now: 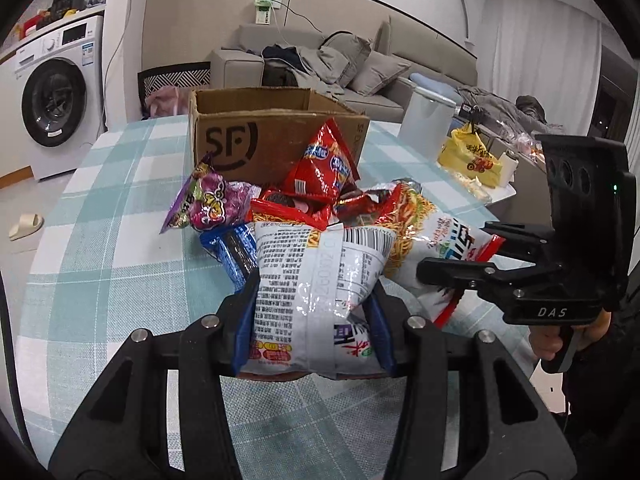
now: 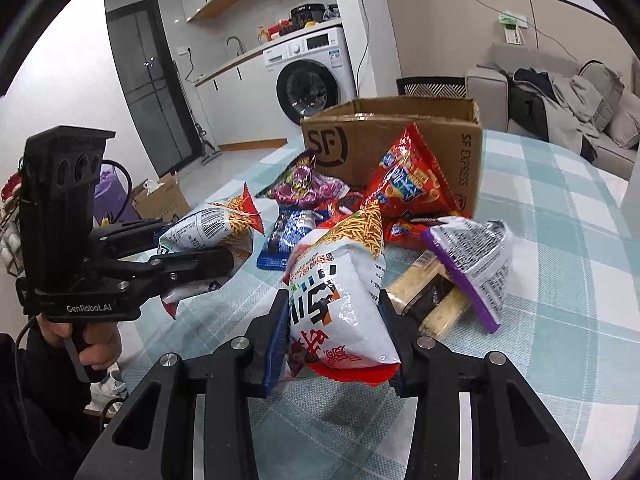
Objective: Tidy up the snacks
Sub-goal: 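Lift both held white bags and carry them over the cardboard box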
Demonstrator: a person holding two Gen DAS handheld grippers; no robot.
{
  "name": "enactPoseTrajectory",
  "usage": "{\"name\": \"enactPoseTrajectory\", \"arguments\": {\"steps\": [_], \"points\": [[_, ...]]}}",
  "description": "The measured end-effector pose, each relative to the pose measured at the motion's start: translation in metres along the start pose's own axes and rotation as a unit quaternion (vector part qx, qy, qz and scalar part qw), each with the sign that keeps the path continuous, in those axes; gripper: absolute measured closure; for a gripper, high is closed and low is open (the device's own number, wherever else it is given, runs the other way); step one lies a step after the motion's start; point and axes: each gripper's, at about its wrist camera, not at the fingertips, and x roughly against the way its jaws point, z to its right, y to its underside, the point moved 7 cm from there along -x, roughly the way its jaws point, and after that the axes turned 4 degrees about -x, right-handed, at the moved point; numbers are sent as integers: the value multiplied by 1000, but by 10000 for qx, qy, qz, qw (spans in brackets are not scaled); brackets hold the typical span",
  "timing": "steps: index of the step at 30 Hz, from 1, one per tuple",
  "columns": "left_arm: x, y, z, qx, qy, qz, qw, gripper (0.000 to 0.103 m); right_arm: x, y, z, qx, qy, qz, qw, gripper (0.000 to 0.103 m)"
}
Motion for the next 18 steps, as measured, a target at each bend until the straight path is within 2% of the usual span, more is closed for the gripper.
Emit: {"name": "enactPoseTrajectory", "arguments": {"steps": [11, 18], "points": [[16, -23, -3, 85, -138, 236, 9996, 58, 40, -20, 3, -14, 100, 454, 9989, 62], [19, -43, -9, 148, -272, 375, 9988, 58, 51, -36, 6, -77, 162, 634, 9978, 62]]}}
